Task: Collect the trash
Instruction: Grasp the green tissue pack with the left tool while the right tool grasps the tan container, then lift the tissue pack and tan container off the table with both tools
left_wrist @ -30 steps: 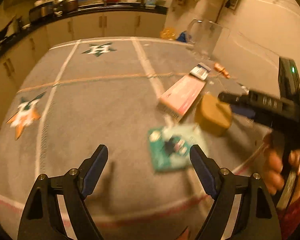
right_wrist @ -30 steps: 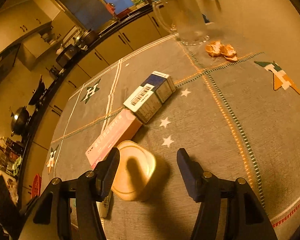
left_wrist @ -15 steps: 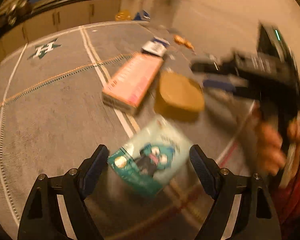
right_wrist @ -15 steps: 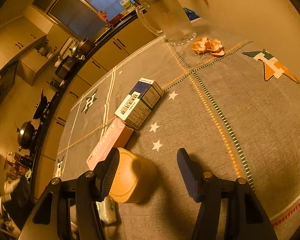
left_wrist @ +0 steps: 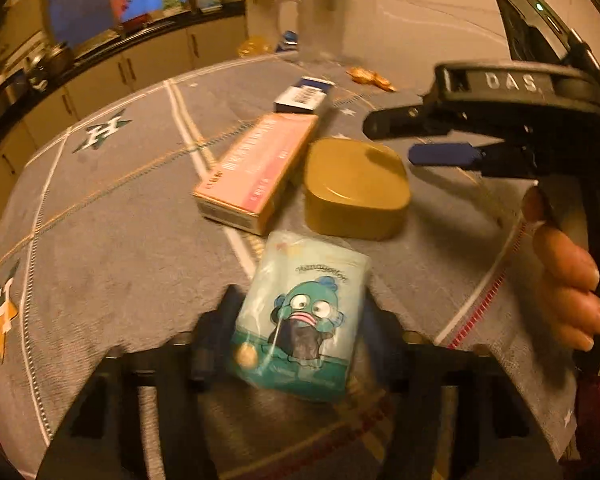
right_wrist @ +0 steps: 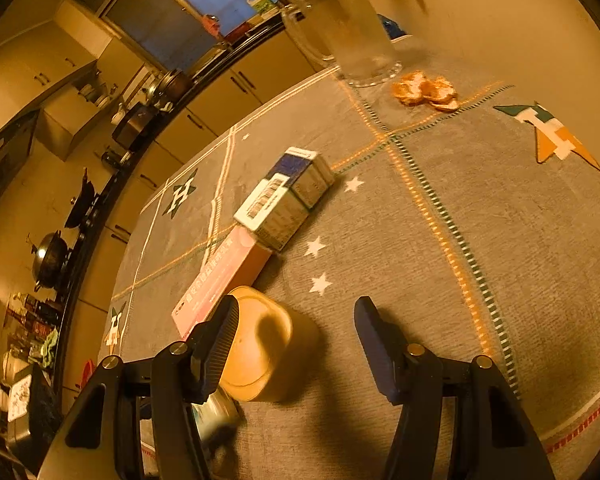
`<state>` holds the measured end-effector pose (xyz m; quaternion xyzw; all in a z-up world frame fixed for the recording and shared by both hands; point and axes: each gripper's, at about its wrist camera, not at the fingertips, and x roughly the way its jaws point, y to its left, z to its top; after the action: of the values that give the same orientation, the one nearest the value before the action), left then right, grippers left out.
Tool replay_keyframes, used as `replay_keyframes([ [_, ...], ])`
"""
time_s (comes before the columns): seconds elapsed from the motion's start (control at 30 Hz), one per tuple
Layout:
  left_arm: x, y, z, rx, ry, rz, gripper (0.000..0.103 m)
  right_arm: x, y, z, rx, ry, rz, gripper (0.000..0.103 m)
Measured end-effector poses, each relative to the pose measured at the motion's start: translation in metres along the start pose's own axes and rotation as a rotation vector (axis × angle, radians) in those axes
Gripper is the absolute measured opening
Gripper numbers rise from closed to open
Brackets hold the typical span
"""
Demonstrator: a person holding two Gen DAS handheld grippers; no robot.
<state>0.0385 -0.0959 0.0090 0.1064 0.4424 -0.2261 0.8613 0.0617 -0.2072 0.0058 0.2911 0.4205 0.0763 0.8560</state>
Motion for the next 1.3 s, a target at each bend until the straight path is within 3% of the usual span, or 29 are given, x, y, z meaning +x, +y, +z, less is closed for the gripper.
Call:
replay_keyframes([
  [0.07, -0.005, 0.010, -0.004, -0.042, -0.011, 0.006, 0.041, 0.001, 0.006, -0.002, -0.026, 0.002, -0.003, 0.075],
  [0.2, -0.024, 0.038, -0.017, -0.159, -0.053, 0.018, 0.041, 0.004, 0.023, -0.008, -0.118, 0.007, -0.003, 0.080],
  [0.4, -0.039, 0.067, -0.026, -0.236, -0.116, 0.036, 0.043, 0.012, 0.039, -0.009, -0.223, -0.021, -0.064, 0.087],
  [0.6, -0.036, 0.075, -0.028, -0.267, -0.135, 0.005, 0.044, 0.017, 0.050, -0.018, -0.288, 0.030, 0.029, 0.088],
  [0.7, -0.040, 0.080, -0.030, -0.283, -0.154, 0.009, 0.044, 0.020, 0.064, -0.034, -0.372, 0.138, 0.145, 0.088],
  [0.77, -0.040, 0.083, -0.031, -0.300, -0.156, 0.007, 0.044, 0.018, 0.074, -0.042, -0.437, 0.154, 0.165, 0.088],
  [0.97, -0.047, 0.084, -0.031, -0.300, -0.194, 0.062, 0.045, 0.024, 0.086, -0.048, -0.546, 0.091, 0.040, 0.088],
  [1.1, -0.056, 0.092, -0.032, -0.327, -0.232, 0.143, 0.045, 0.032, 0.096, -0.054, -0.613, 0.084, 0.010, 0.088],
  [1.3, -0.059, 0.097, -0.032, -0.344, -0.242, 0.149, 0.045, 0.045, 0.103, -0.060, -0.673, 0.074, -0.080, 0.086],
])
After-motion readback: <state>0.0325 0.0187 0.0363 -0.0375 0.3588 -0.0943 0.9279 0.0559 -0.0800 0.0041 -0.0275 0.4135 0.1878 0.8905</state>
